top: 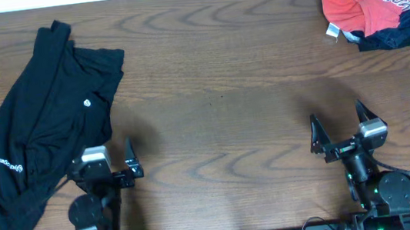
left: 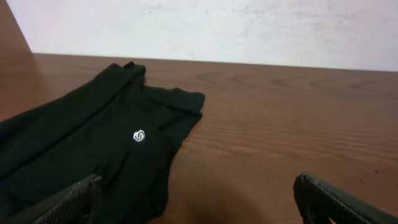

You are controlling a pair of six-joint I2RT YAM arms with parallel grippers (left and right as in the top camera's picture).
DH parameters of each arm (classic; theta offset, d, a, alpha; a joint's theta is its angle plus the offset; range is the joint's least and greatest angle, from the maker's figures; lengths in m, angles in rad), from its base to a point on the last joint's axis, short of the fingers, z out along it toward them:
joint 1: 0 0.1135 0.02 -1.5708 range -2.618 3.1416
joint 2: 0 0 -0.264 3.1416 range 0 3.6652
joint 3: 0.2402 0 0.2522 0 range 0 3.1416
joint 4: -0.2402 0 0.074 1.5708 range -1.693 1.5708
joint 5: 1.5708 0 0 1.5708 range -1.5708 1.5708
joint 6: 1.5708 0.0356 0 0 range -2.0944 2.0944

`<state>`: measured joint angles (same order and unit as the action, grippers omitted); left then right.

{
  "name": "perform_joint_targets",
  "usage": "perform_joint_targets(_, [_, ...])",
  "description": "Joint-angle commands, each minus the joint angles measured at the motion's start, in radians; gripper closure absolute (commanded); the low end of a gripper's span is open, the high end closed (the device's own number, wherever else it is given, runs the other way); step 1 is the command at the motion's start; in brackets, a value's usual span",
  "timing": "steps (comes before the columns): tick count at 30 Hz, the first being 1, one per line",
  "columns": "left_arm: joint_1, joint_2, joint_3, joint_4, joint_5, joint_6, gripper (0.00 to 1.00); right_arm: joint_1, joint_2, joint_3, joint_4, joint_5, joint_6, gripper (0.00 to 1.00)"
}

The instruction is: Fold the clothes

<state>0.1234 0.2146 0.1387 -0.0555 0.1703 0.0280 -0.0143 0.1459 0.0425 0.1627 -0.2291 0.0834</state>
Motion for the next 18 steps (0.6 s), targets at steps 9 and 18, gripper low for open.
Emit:
perform_joint_targets(9, [0.005,0.455,0.393,-0.125,0.146,-0.007,0.02,0.008,0.46,0.361,0.036,-0.157,-0.002,0.01])
perform_joint_targets(18, [0.004,0.733,0.6,-0.311,0.21,-0.007,0.02,0.009,0.924,0.722,-0.022,-0.437,-0.002,0.01])
